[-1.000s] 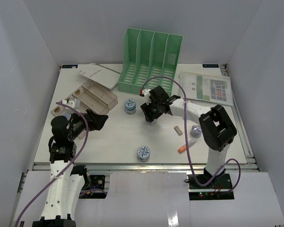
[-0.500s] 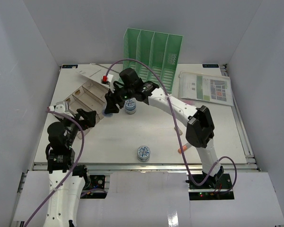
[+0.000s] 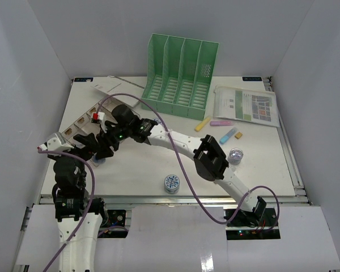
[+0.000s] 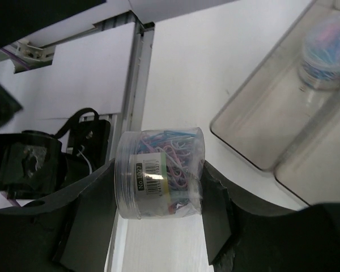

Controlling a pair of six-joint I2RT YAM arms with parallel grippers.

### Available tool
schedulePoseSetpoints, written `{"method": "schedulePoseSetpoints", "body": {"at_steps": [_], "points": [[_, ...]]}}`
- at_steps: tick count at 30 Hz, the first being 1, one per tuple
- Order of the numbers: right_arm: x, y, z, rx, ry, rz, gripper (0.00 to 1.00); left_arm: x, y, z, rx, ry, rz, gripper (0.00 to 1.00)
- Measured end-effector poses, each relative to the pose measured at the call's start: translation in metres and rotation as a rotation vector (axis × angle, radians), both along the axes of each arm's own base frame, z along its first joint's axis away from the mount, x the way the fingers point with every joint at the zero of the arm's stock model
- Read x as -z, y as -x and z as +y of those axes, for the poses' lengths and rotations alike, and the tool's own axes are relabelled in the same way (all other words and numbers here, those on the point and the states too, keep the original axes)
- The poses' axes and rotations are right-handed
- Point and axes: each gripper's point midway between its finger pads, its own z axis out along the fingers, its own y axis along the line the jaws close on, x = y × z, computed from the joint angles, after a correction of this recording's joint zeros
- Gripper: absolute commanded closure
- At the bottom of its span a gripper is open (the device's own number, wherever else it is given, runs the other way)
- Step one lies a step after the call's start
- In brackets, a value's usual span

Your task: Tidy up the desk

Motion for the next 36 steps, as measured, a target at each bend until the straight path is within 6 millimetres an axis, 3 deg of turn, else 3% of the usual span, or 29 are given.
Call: {"method": "schedulePoseSetpoints", "body": {"at_steps": [3, 7, 11, 17, 22, 30, 36], "points": [[0.004, 0.016, 0.019, -0.003, -0.029, -0.008, 0.67, -0.005, 0.007, 0.009, -0.057, 0.003, -0.025, 0.02], [0.016, 0.018, 0.045, 0.039, -0.061, -0.046, 0.67, -0.010, 0.011, 0.010, -0.067, 0.008, -0.051, 0.02], [0.031, -0.002, 0.065, 0.142, -0.088, -0.098, 0.66, -0.012, 0.013, 0.010, -0.067, 0.009, -0.058, 0.02], [0.050, -0.040, 0.071, 0.303, -0.085, -0.162, 0.66, -0.012, 0.016, 0.010, -0.074, 0.016, -0.066, 0.02], [0.051, -0.061, 0.078, 0.393, -0.130, -0.241, 0.49, -0.014, 0.019, 0.011, -0.081, 0.020, -0.075, 0.02], [0.057, -0.051, 0.088, 0.404, -0.146, -0.310, 0.03, -0.014, 0.019, 0.011, -0.083, 0.025, -0.076, 0.02], [0.053, -0.047, 0.091, 0.405, -0.165, -0.350, 0.07, -0.014, 0.019, 0.010, -0.080, 0.025, -0.076, 0.02]]}}
